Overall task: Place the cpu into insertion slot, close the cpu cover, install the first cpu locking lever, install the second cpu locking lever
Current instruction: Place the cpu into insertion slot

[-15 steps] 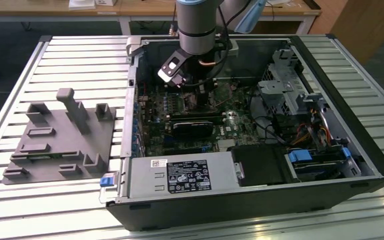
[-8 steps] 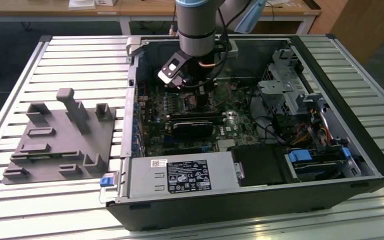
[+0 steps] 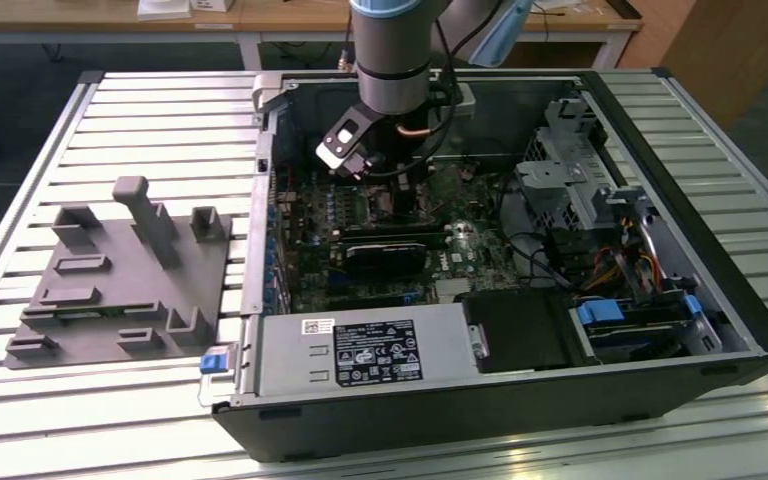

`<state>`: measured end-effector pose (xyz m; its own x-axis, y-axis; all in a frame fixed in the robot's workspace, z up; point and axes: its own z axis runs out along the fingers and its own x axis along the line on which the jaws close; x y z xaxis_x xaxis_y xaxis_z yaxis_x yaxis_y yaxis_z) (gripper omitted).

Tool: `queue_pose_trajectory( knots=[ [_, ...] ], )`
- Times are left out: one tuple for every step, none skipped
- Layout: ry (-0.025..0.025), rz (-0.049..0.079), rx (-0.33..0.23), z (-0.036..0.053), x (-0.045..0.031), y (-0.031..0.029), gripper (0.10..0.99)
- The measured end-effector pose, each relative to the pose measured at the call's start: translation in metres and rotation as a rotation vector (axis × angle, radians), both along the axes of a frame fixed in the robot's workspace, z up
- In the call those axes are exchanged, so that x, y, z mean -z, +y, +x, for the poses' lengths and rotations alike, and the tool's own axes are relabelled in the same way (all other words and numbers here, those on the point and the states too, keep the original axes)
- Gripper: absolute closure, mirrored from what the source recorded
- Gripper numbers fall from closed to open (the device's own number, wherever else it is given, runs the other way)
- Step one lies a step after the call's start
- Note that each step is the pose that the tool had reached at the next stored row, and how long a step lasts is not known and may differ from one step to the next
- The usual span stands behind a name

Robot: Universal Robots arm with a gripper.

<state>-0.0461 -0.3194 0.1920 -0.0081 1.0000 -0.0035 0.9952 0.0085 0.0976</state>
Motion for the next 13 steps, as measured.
queue_pose_trajectory(
  knots=[
    [0.0,0.0,0.0,0.0,0.0,0.0,0.545],
    [0.0,0.0,0.0,0.0,0.0001,0.0,0.545],
    [-0.0001,0.0,0.0,0.0,0.0001,0.0,0.545],
    [-0.0002,0.0,0.0,0.0,0.0002,0.0001,0.545],
    [-0.0002,0.0,0.0,0.0,0.0002,0.0001,0.545],
    [-0.0002,0.0,0.0,0.0,0.0002,0.0001,0.545],
    [-0.0002,0.0,0.0,0.0,0.0002,0.0001,0.545],
    [-0.0002,0.0,0.0,0.0,0.0002,0.0001,0.545],
    [-0.0002,0.0,0.0,0.0,0.0003,0.0001,0.545],
    [-0.0002,0.0,0.0,0.0,0.0003,0.0001,0.545],
    [-0.0005,0.001,0.0,0.0001,0.0004,0.0001,0.545],
    [-0.0007,0.001,0.0,0.0001,0.0005,0.0002,0.533],
    [-0.0005,0.001,0.0,0.0001,0.0005,0.0002,0.533]
  ],
)
